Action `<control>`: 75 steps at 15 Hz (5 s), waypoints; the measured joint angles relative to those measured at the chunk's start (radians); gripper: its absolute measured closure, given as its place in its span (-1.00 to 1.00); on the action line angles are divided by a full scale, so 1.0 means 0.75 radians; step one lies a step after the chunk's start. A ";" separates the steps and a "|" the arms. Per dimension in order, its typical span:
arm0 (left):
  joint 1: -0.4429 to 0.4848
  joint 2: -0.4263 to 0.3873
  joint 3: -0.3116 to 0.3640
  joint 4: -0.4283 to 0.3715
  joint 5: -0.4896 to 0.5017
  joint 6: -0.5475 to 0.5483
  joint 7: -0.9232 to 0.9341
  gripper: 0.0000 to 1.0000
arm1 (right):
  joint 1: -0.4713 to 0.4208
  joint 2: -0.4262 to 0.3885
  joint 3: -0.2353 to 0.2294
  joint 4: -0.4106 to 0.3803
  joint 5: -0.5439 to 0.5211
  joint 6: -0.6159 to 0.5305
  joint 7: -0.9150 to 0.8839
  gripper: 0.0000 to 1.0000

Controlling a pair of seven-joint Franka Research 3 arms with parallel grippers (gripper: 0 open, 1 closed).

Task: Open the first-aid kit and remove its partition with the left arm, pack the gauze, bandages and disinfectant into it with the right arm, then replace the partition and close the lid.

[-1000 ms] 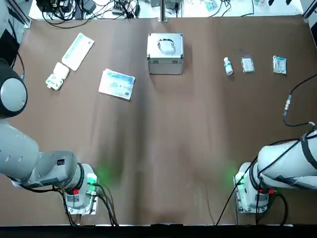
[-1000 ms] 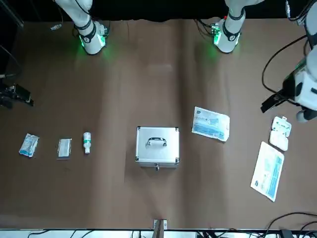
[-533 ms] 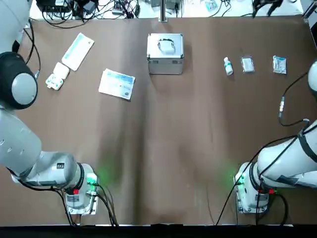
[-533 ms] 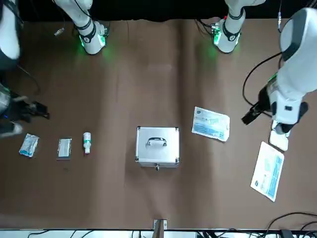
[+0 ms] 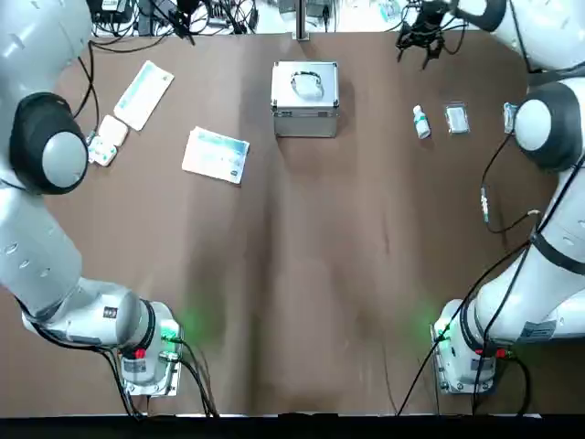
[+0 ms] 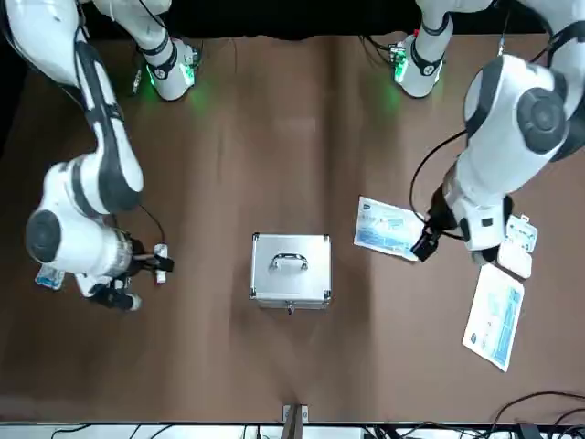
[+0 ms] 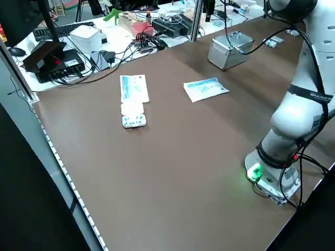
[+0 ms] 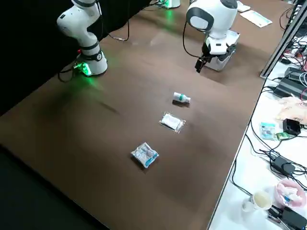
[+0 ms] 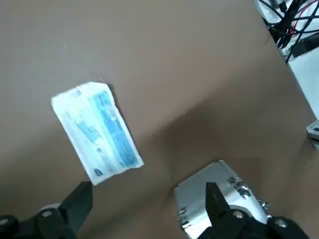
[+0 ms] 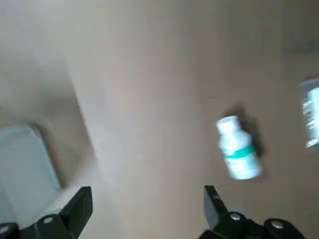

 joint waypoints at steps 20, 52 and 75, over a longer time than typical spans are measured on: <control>-0.523 0.401 0.078 0.189 0.000 0.464 -1.202 -1.00 | 0.325 0.593 0.002 0.428 0.229 0.447 1.006 -0.97; -0.690 0.576 0.234 0.248 0.000 0.796 -1.351 0.30 | 0.313 0.671 -0.030 0.476 0.739 0.298 1.121 -0.82; -0.706 0.496 0.212 0.286 0.001 0.535 -1.329 0.68 | 0.309 0.682 -0.032 0.497 0.747 0.273 1.124 -0.80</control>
